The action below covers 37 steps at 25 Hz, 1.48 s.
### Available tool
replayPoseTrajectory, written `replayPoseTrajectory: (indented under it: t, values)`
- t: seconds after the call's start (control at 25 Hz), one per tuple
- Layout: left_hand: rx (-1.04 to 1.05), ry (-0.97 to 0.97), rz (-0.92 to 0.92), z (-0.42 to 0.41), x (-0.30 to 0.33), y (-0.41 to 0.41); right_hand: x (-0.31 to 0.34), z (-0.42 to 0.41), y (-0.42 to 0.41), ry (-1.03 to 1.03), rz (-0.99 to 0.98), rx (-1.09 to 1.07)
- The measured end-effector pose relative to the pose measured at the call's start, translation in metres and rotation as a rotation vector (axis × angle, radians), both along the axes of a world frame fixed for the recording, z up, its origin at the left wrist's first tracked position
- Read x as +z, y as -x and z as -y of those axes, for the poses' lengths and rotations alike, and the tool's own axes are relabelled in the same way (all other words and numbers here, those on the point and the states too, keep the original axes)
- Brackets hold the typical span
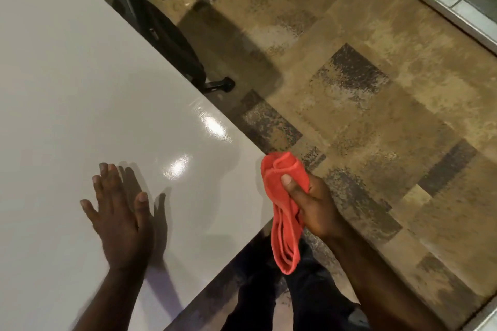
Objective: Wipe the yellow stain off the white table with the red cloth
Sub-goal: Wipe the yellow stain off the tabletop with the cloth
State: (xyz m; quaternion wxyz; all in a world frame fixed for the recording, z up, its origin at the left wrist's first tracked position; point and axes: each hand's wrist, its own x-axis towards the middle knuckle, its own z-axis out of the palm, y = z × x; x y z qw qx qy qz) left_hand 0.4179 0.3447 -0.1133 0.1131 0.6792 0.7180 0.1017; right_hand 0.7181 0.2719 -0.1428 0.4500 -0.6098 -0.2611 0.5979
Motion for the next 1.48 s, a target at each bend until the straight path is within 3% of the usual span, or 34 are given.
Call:
replayPoseTrajectory:
  t: [0.24, 0.44, 0.76, 0.92, 1.48]
  values:
    - [-0.013, 0.014, 0.028, -0.005, -0.005, -0.003, 0.008, -0.045, -0.002, -0.056, 0.162, 0.303]
    - [-0.026, -0.005, 0.051, -0.005, -0.006, 0.000, 0.013, -0.012, -0.005, 0.000, 0.276, 0.284]
    - [-0.027, -0.005, 0.048, -0.006, -0.008, 0.002, 0.015, -0.064, -0.005, 0.093, -0.017, 0.334]
    - [-0.024, -0.020, 0.089, -0.005, -0.008, 0.002, 0.014, -0.076, -0.003, 0.055, -0.050, 0.349]
    - [-0.052, -0.009, 0.095, -0.003, -0.008, 0.003, 0.012, -0.163, 0.042, -0.083, 0.178, 0.413]
